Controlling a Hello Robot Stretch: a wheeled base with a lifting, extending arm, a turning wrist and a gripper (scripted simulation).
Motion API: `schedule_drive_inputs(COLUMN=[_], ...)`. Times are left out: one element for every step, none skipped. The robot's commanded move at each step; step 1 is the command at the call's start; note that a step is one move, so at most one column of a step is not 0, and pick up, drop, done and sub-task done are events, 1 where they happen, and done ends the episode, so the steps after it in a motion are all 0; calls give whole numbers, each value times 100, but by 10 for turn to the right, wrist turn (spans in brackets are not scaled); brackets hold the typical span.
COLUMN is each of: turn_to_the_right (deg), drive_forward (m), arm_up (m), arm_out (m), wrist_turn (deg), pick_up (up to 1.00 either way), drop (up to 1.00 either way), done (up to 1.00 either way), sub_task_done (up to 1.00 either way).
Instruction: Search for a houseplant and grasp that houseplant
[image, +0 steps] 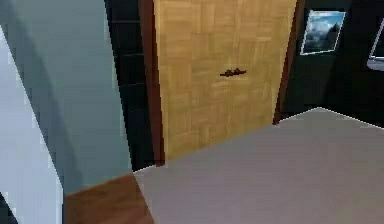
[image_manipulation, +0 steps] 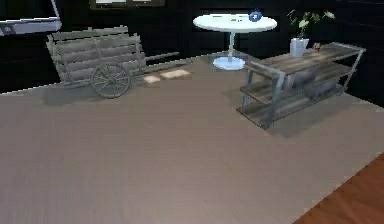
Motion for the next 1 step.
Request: schedule_drive_inputs(turn_to_the_right=[-450], drive_forward=[0], arm_up=[0], arm_out=[0], wrist_turn=[0], pick_up=[0], drop=[0], done=[0], sub_task_done=[0])
